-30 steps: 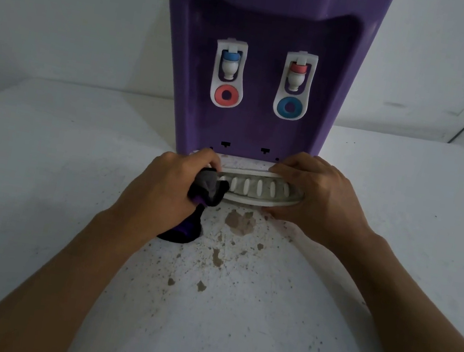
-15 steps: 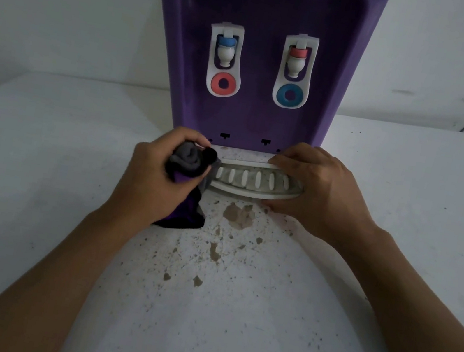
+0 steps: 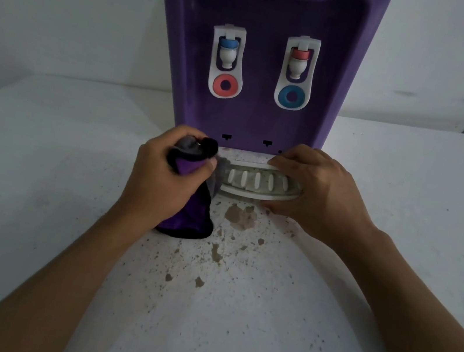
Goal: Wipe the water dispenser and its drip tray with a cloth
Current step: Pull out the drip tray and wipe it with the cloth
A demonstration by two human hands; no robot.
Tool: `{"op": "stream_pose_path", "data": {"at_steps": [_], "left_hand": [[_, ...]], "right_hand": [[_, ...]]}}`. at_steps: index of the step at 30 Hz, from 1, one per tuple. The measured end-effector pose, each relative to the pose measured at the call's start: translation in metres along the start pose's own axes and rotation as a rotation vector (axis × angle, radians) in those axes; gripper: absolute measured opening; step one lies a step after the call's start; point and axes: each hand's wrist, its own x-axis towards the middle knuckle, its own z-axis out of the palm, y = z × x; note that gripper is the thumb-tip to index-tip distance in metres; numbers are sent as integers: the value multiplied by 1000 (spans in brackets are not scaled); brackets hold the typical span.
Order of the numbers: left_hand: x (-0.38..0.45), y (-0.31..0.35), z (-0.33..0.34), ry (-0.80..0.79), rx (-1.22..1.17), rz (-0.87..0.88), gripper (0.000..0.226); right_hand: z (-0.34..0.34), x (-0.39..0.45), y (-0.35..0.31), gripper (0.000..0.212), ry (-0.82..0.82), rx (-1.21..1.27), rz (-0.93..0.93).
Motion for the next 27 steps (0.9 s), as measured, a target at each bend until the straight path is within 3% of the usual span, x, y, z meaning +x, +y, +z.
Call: {"op": "stream_pose_path", "data": {"at_steps": [10, 17, 23, 27], "left_hand": [[0, 1, 19, -95, 301, 94, 20], [2, -2, 12, -200, 270, 40, 32], [0, 7, 15, -55, 205, 96, 27], [1, 11, 15, -119, 282, 99, 31]], "right_hand": [[1, 1, -2, 64, 29, -41, -26], [0, 0, -1, 64, 16, -27, -12], [-1, -1, -1, 64, 10, -5, -8], [1, -2, -2, 64, 23, -6, -2]]}}
